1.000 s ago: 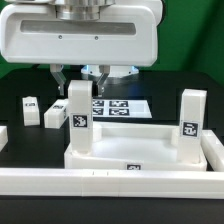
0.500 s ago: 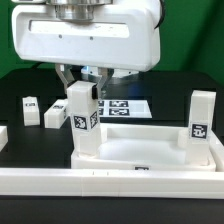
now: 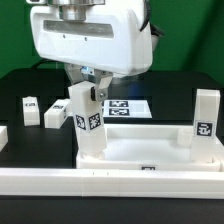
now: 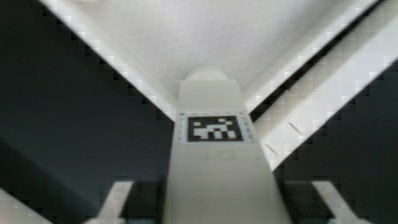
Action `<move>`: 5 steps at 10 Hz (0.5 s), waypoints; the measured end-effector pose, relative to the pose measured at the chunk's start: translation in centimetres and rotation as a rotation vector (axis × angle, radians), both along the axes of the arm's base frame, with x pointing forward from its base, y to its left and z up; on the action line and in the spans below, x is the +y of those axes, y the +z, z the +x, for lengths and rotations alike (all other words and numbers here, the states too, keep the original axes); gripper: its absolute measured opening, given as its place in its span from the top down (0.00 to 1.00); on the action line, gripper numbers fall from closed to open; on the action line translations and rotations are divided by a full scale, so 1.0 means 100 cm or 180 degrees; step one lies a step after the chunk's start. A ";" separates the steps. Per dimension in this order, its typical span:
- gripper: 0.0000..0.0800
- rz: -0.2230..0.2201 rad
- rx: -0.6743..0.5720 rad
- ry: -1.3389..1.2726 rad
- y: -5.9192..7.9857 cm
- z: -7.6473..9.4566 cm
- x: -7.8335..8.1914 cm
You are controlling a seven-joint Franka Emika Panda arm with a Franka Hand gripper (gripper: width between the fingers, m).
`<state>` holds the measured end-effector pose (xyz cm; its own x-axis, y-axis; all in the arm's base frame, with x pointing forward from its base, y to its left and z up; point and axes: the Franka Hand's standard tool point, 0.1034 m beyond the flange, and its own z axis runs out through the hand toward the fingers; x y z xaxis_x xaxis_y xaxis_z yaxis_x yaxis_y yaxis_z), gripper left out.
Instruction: Assemble desk
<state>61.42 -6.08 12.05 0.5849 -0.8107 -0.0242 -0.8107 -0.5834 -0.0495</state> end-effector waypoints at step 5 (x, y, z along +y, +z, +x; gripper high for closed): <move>0.63 0.0039 0.0011 -0.0857 -0.001 0.003 0.005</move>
Offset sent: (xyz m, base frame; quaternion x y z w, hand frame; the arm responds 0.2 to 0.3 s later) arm 0.0000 0.0000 0.0000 0.0000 0.0000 0.1938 0.9810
